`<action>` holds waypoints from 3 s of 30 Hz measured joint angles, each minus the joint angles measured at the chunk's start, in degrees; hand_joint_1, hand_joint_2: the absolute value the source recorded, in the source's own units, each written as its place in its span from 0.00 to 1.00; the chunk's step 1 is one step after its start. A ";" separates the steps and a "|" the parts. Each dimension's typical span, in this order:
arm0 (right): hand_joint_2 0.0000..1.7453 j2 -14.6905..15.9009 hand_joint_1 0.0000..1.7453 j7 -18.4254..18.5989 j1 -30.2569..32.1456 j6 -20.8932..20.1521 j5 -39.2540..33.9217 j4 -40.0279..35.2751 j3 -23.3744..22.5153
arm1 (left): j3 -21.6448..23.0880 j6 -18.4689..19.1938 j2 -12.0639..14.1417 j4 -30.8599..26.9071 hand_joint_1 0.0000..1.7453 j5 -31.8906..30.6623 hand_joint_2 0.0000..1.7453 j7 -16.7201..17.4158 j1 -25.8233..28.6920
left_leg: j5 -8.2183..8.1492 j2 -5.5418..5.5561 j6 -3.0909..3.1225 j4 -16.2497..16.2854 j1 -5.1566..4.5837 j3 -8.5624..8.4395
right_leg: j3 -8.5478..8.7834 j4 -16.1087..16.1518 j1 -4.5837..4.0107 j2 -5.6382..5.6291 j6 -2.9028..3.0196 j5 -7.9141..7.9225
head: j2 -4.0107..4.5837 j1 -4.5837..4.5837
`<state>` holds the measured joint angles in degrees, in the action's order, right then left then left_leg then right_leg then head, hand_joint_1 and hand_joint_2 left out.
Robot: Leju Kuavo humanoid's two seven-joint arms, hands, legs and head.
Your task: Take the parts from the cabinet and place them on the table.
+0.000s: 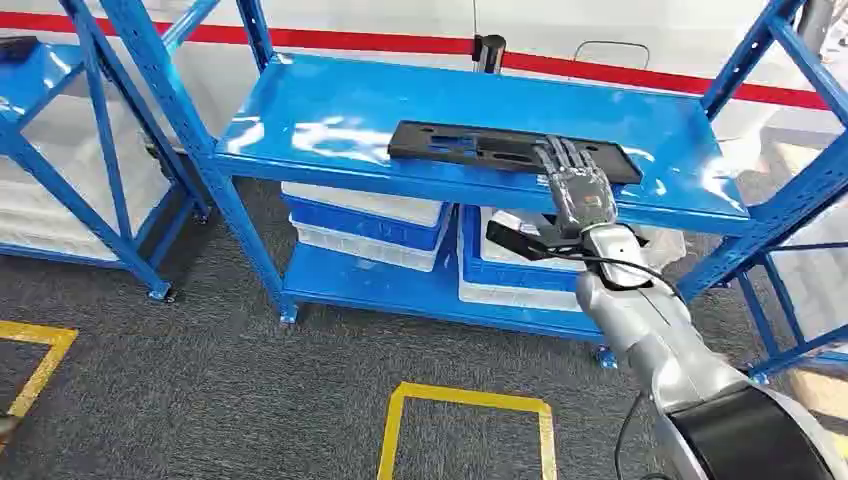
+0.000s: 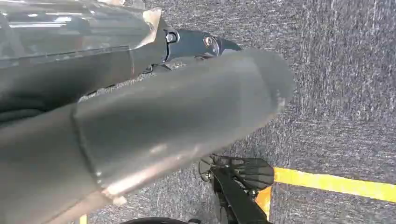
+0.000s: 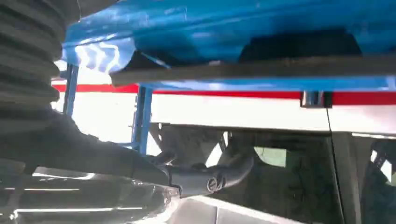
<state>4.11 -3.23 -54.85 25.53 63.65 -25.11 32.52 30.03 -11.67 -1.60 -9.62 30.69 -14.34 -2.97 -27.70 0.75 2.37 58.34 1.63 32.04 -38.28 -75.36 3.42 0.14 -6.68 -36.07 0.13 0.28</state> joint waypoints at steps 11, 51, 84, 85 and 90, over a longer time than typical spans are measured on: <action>1.00 -0.42 0.00 -0.50 -0.53 -0.92 0.24 -0.09 -0.07 | -0.02 -0.55 -0.09 0.02 0.00 0.72 0.00 -0.79 0.05 | -3.39 -0.04 -2.82 1.70 -0.46 -1.81 | 5.02 16.36 -1.35 -0.45 5.74 8.87 | 0.00 0.48; 1.00 0.57 1.00 -5.68 1.18 0.07 -2.93 0.02 -1.40 | -0.04 2.86 -0.42 0.46 0.00 2.34 0.00 -14.30 0.14 | 0.85 0.33 -0.15 -3.09 -1.58 -1.75 | 3.23 18.91 -2.95 -0.92 5.81 12.96 | 0.00 1.33; 1.00 0.87 1.00 -15.19 -4.43 -0.96 -11.45 -4.30 -1.66 | -0.98 4.15 -0.44 0.46 0.00 5.90 1.00 -22.31 0.31 | 1.03 0.29 -1.17 -2.78 -1.76 -1.66 | 3.33 18.90 -2.79 -0.88 6.26 13.27 | 0.00 1.33; 1.00 0.94 1.00 -15.87 -4.43 -0.96 -12.27 -4.77 -1.97 | -0.98 3.91 -0.44 0.46 0.00 5.90 1.00 -22.67 0.30 | 1.03 0.29 -1.17 -2.78 -1.76 -1.66 | 3.33 18.90 -2.79 -0.89 6.26 13.27 | 0.00 1.31; 1.00 2.23 1.00 -17.57 -4.41 -2.10 -15.67 -9.90 -3.74 | -1.00 3.87 -0.42 0.46 0.00 6.51 1.00 -23.21 0.32 | 1.03 0.29 -1.17 -2.78 -1.78 -1.66 | 3.33 18.90 -2.79 -0.89 6.26 13.27 | 0.00 1.31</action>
<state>6.34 -20.81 -59.26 23.43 47.98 -35.01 28.79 29.03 -7.80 -2.01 -9.16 37.20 -37.55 -2.65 -26.67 1.04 1.21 55.56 -0.15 30.39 -34.95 -56.46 0.63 -0.74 -0.41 -22.80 0.13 1.60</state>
